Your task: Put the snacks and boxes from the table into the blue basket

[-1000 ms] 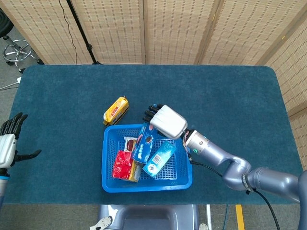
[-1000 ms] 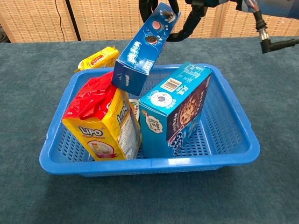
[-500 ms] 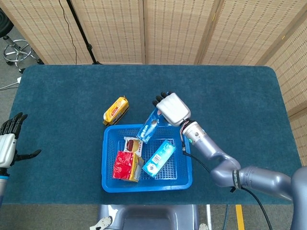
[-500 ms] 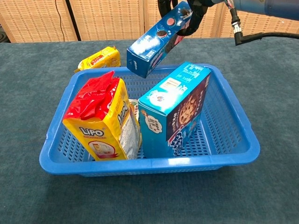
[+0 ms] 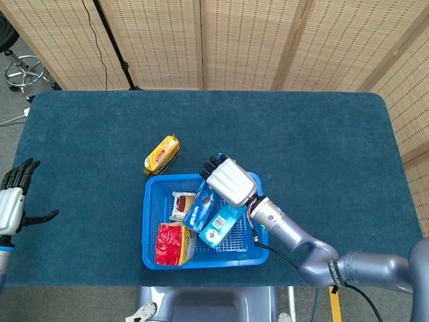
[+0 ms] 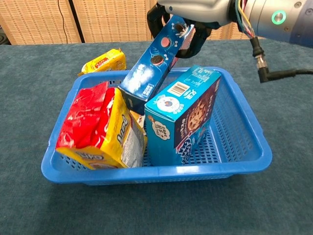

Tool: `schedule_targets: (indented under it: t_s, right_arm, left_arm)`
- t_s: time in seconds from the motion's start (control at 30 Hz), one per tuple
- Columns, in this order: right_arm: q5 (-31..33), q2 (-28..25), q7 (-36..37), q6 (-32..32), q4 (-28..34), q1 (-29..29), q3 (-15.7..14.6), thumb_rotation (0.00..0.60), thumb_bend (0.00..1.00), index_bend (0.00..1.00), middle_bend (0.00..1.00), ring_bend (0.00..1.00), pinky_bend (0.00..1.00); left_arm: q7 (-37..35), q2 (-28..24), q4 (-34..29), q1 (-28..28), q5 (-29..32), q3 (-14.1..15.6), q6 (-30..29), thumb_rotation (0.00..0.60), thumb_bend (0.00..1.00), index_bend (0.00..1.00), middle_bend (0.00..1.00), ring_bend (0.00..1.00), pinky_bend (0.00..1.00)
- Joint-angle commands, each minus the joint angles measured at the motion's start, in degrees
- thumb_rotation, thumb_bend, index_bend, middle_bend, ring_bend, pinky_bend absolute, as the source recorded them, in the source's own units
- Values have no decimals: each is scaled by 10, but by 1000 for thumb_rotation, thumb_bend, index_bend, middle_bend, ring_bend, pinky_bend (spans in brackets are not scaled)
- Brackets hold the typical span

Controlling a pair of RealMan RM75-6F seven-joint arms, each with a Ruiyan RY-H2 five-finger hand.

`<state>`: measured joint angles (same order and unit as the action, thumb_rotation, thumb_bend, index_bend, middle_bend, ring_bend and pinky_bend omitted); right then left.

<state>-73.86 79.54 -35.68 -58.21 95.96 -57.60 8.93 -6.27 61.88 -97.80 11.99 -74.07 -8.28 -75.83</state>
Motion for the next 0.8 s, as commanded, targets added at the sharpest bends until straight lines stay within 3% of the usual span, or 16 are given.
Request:
schedule_targets:
  t_s: [0.03, 0.13, 0.2, 0.27, 0.33, 0.4, 0.53, 0.8]
  right_arm:
    - [-34, -4, -3, -4, 19, 8, -18, 600, 427, 581, 624, 450, 471]
    - [-44, -5, 4, -3, 25, 10, -19, 600, 427, 541, 605, 437, 471]
    - [-47, -7, 9, 3, 28, 9, -20, 600, 425, 408, 510, 378, 451]
    - [-44, -12, 16, 17, 30, 7, -21, 600, 279, 189, 300, 230, 362]
    - [-27, -20, 20, 39, 36, 3, -20, 600, 35, 20, 65, 44, 214]
    - [-5, -30, 22, 58, 45, -1, -17, 600, 0, 0, 2, 0, 136]
    - [10, -48, 29, 73, 64, -2, -12, 600, 0, 0, 0, 0, 73]
    - [-7, -111, 75, 25, 115, 29, 11, 600, 0, 0, 0, 0, 56]
  left_arm:
    - [-2, -1, 0, 0, 0, 0, 0, 600, 0, 0, 0, 0, 0]
    - [-5, -2, 0, -1, 0, -1, 0, 600, 0, 0, 0, 0, 0]
    - [-7, -2, 0, -1, 1, -1, 0, 600, 0, 0, 0, 0, 0]
    - [-8, -3, 0, -1, 0, -1, 1, 600, 0, 0, 0, 0, 0]
    - [-9, -3, 0, -1, -1, 0, 1, 600, 0, 0, 0, 0, 0]
    - [-10, -4, 0, -1, -1, 0, 1, 600, 0, 0, 0, 0, 0]
    - [-11, -4, 1, -1, 0, 0, 2, 600, 0, 0, 0, 0, 0]
    - [-5, 1, 4, 4, -1, 1, 8, 600, 0, 0, 0, 0, 0]
